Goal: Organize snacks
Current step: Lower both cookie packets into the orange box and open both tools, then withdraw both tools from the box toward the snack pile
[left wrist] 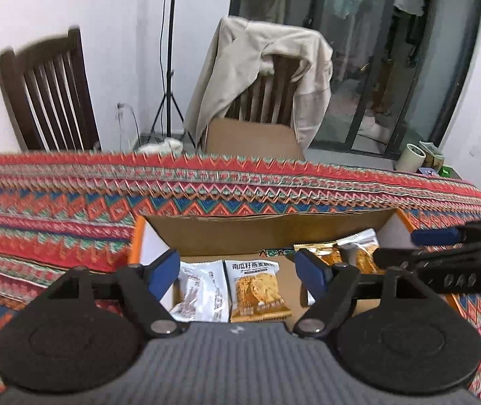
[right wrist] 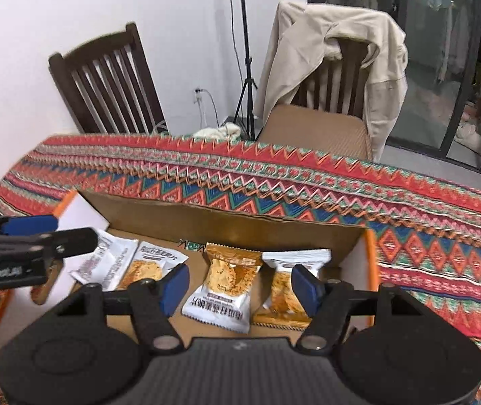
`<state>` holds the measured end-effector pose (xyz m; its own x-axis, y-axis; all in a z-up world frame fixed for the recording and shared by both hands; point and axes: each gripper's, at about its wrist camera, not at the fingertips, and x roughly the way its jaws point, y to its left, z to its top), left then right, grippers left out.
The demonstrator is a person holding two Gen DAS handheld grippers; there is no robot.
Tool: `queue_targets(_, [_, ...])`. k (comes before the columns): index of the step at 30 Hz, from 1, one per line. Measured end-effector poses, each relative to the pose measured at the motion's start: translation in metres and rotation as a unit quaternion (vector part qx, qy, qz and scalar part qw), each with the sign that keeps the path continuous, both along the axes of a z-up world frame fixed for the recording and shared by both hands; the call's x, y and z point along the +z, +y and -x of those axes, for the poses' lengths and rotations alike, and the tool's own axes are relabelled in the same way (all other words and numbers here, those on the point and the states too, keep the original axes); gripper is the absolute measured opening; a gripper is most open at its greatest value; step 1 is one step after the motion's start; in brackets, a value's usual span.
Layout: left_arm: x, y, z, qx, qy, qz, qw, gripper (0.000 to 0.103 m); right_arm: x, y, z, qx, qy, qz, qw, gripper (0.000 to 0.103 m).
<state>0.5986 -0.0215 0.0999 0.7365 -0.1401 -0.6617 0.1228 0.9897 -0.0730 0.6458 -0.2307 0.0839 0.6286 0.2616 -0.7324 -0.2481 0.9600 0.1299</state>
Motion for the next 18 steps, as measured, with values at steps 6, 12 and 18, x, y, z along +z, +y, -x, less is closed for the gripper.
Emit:
queue_targets(6, [0.043,0.000,0.058,-0.011,-0.022,-0.020,0.9995,0.085,0.045,-0.020,0.055,-0.002,-0.028,-0.004,1.000,0.071])
queue_targets(12, [0.079,0.006,0.139,-0.019,-0.064,-0.020,0.9976,0.096,0.090,-0.043,0.129,0.009,-0.059,-0.013,0.998,0.081])
queue_targets(18, [0.078,0.018,0.249,-0.034,-0.133,-0.036,0.9899,0.103,0.103,-0.059,0.220,0.029,-0.106,-0.031,0.993,0.084])
